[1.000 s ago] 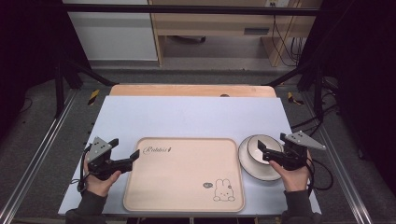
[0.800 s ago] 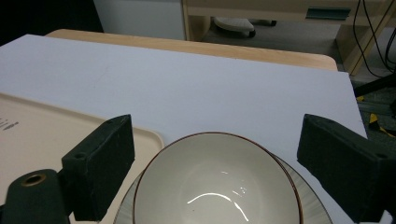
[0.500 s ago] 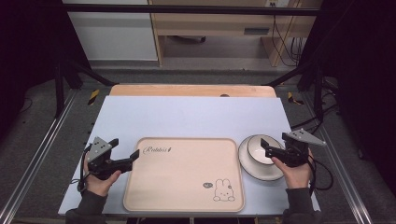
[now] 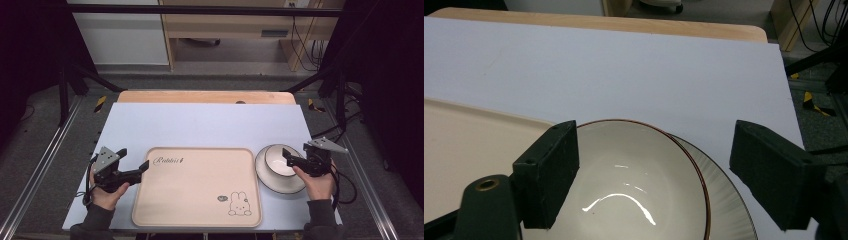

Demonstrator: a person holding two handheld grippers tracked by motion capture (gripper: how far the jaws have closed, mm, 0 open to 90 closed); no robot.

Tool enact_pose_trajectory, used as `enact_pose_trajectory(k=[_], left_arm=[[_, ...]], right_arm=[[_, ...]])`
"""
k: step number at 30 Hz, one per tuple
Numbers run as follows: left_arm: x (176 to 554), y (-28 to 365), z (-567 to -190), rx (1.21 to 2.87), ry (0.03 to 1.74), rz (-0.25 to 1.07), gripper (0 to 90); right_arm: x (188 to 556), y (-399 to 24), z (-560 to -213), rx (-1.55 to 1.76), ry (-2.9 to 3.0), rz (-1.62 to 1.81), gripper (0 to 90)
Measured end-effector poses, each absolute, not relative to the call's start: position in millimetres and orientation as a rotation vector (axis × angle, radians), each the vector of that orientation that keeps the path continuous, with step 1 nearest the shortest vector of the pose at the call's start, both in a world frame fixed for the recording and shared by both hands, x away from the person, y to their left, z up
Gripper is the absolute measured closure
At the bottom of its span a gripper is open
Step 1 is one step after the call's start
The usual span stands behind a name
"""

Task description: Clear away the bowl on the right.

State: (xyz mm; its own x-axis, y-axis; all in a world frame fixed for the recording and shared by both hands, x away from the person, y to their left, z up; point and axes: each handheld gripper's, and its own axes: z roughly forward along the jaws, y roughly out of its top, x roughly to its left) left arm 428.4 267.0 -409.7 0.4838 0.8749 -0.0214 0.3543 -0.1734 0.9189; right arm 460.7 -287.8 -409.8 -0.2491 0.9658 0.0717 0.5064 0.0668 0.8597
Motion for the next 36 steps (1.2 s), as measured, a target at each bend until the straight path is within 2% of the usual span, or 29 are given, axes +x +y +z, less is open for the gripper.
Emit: enact_pose_trajectory(k=[18, 36], left_arm=[[429.4, 264.8, -411.5, 1.767, 1.051, 0.661, 10.4], [429.9, 263.4, -412.5, 1.783, 1.048, 0.658, 10.4]], right_arm=[[467.2, -293.1, -422.5, 1.533, 1.849, 1.020, 30.5], [473.0, -299.1, -437.1, 1.621, 1.916, 0.915, 46.1]])
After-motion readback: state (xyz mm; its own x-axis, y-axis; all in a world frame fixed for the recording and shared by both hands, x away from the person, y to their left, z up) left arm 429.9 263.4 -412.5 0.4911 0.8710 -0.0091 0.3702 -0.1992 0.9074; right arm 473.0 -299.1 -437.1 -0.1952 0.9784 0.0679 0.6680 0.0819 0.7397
